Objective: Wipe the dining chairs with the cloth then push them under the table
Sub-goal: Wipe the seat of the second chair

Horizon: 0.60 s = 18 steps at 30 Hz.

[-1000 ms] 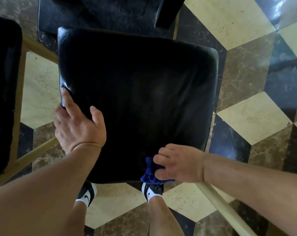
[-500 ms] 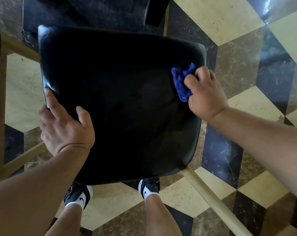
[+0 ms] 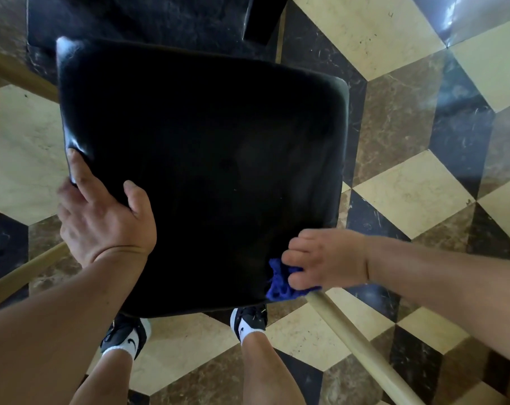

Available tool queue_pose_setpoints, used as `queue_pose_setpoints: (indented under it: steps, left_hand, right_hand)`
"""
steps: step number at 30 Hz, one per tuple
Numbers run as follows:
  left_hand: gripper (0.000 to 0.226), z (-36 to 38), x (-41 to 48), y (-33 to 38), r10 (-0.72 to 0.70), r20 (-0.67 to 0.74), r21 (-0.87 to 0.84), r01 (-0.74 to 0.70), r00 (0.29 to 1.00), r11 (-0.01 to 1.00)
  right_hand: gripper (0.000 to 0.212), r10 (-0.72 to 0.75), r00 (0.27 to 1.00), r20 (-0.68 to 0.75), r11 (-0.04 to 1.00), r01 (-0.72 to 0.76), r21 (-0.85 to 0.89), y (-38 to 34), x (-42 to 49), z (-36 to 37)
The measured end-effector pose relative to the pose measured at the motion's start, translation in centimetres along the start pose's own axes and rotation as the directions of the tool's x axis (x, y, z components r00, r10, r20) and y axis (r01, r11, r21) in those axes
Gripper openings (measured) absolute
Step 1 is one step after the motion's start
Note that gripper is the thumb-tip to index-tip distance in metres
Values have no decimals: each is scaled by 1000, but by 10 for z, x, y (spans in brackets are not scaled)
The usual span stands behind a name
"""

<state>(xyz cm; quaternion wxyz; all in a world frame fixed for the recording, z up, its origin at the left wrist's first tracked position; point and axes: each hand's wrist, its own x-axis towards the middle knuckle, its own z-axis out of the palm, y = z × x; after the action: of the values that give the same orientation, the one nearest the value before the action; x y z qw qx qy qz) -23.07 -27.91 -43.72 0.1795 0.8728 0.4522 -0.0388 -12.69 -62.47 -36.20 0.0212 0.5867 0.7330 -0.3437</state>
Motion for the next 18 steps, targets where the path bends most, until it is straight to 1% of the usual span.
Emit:
queue_pose_setpoints:
  steps: [1, 2, 3, 4, 6, 7, 9, 10, 11, 13, 14, 15, 16, 18]
  left_hand:
    - [76, -1, 0, 1, -2, 3, 0, 2, 1000, 1000]
    - [76, -2, 1, 2, -5, 10, -3, 5, 1000, 1000]
    - [76, -2, 1, 3, -6, 18, -4, 6, 1000, 1000]
    - [77, -3, 1, 3, -6, 24, -5, 7, 1000, 1000]
    - [78, -4, 0, 3, -8, 33, -7, 8, 999, 1000]
    - [78, -4, 1, 3, -13, 38, -5, 13, 999, 1000]
    - [79, -4, 2, 2, -27, 45, 6, 27, 999, 1000]
    - [78, -5, 2, 3, -26, 45, 12, 26, 999, 1000]
    - [78, -5, 2, 4, -23, 44, 17, 23, 999, 1000]
    - [78, -8, 2, 5, -16, 46, 16, 15, 999, 1000]
    - [78, -9, 1, 5, -8, 50, 11, 8, 999, 1000]
    - [79, -9, 1, 5, -3, 55, 5, 2, 998, 1000]
    - [79, -9, 1, 5, -2, 59, 2, 2, 998, 1000]
    - [80, -8, 2, 4, -11, 61, 4, 11, 998, 1000]
  right_hand:
    - [19, 42, 999, -31, 999, -42, -22, 14, -2, -7]
    - [15, 130, 987, -93, 990, -135, -47, 30, -5, -14]
    - [17, 252, 954, -164, 962, -266, -67, 48, -9, -22]
    - [19, 381, 895, -233, 912, -405, -63, 66, -14, -30]
    - [23, 605, 722, -337, 770, -638, 15, 95, -19, -45]
    - [25, 691, 626, -362, 690, -721, 70, 103, -18, -51]
    - [30, 809, 445, -384, 541, -820, 189, 107, -6, -56]
    - [31, 856, 343, -388, 460, -846, 268, 104, 3, -57]
    - [31, 899, 219, -379, 362, -859, 362, 98, 16, -57]
    - [32, 947, -46, -317, 146, -820, 554, 86, 51, -63]
    - [34, 951, -126, -281, 77, -786, 613, 79, 73, -68]
    - [36, 952, -139, -273, 71, -766, 639, 71, 96, -75]
    - [37, 951, -92, -296, 127, -756, 643, 61, 121, -81]
    - [37, 922, 92, -376, 319, -730, 605, 32, 170, -88]
